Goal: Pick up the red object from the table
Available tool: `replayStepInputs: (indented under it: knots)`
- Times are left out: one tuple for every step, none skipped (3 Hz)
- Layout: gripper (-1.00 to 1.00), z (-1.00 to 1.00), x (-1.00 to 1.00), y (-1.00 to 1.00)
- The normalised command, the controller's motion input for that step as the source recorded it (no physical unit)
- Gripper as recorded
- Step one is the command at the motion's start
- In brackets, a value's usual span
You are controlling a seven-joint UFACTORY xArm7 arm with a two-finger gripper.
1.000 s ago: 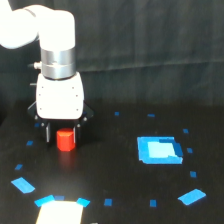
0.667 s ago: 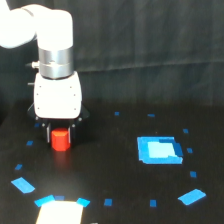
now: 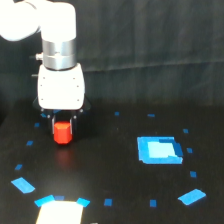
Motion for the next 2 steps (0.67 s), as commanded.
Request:
replayStepInputs:
  knots:
    - [-1.00, 1.00, 0.26, 0.19]
    - [-1.00, 1.00, 0.26, -0.16]
